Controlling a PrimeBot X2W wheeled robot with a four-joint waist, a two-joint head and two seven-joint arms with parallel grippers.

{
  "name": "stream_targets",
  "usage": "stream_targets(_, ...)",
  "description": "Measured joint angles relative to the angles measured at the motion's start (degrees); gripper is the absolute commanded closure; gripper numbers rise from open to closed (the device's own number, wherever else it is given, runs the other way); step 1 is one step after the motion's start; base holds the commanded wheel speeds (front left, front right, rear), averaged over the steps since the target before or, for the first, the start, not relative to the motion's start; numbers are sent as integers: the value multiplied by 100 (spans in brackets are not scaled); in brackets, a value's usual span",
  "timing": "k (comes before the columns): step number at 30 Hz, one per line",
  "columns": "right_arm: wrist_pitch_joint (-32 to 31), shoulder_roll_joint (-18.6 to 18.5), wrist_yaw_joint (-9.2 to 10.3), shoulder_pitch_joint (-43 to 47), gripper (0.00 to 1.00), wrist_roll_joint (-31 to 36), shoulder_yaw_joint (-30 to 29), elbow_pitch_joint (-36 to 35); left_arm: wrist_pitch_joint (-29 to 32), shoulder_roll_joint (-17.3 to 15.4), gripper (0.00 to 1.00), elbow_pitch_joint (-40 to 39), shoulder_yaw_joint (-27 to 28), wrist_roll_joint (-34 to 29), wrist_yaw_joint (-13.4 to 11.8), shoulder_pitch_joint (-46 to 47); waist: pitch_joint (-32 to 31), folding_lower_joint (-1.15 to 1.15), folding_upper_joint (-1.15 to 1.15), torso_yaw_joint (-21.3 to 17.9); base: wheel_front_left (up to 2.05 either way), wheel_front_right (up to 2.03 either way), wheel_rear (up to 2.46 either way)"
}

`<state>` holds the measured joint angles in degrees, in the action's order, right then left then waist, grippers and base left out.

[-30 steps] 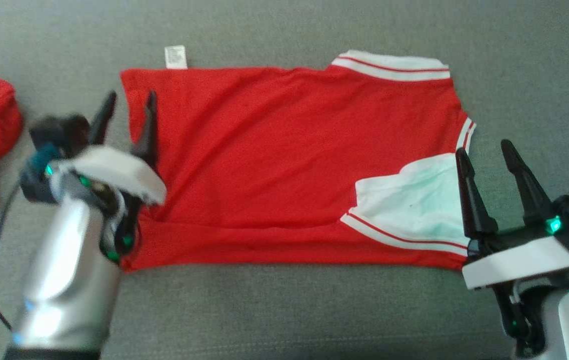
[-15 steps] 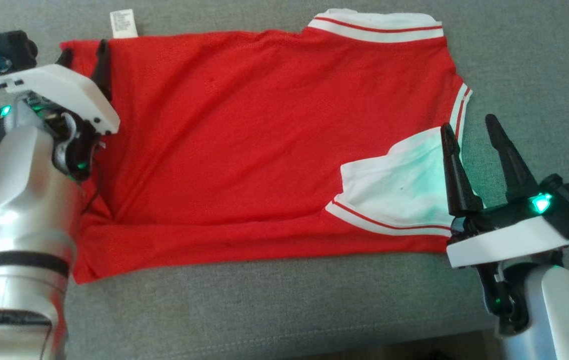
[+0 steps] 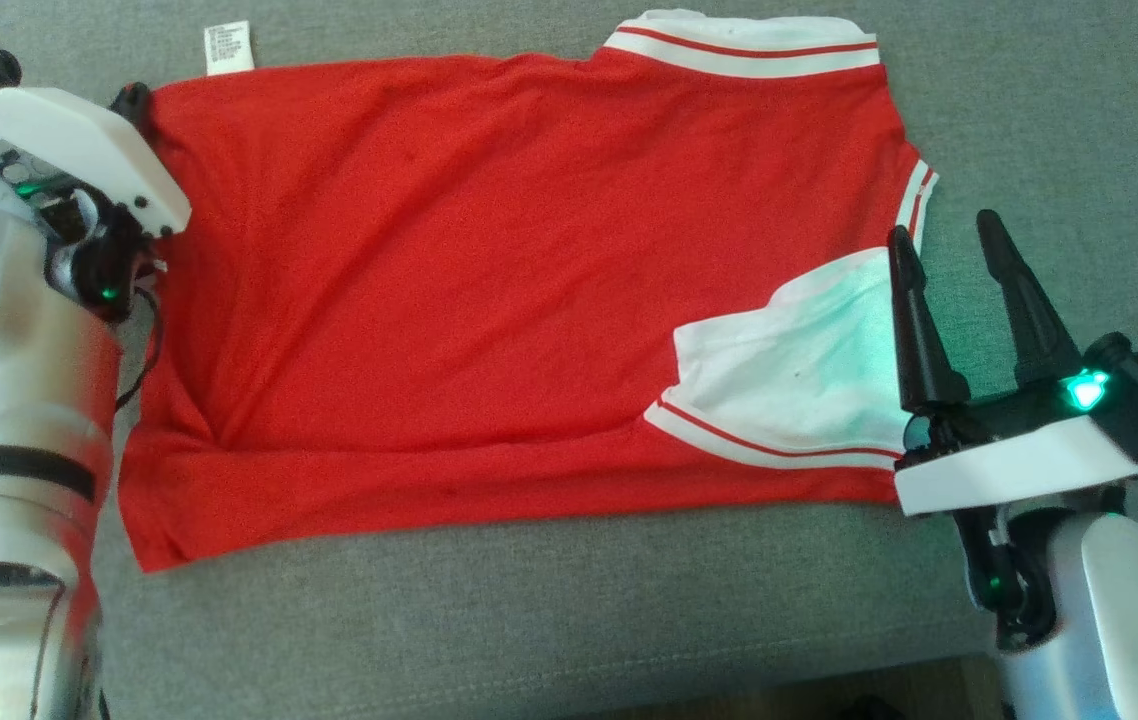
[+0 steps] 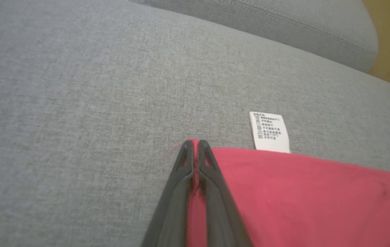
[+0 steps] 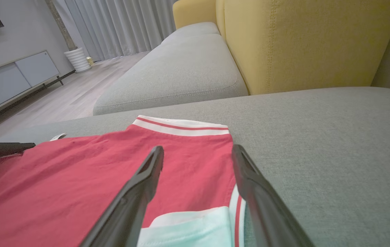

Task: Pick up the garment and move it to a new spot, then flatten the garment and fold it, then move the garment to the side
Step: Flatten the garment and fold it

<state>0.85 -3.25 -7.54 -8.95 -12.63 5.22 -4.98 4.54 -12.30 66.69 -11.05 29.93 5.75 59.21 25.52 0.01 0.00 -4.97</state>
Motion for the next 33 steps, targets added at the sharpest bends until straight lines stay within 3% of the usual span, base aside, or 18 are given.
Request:
stream_targets(8, -23, 13, 0, -42, 0, -52, -172, 86, -814, 78, 100, 35, -149, -5, 89, -31, -84, 0, 0, 96, 0, 0, 0)
stream_targets(12, -94, -74, 0, -467, 0, -112, -343, 336, -1144, 131, 100, 34, -215, -46, 113, -23, -103, 0, 0, 158, 0, 0, 0)
stream_targets(20, -425, -691, 0, -2096, 0, -524, -505, 1680, -1350, 366, 100, 120, -377, -54, 132, 104, -37, 0, 0, 393, 0, 0, 0)
stream_targets(27, -775, -1026, 0, -3492, 0, -817, 183, 3328, -1479, 683, 100, 183, -552, -52, 137, 340, 127, 0, 0, 699, 0, 0, 0)
stream_targets(33, -1293, -1194, 0, -3909, 0, -1061, 995, 4347, -1532, 824, 100, 237, -703, 44, 138, 342, 193, 0, 0, 900, 0, 0, 0)
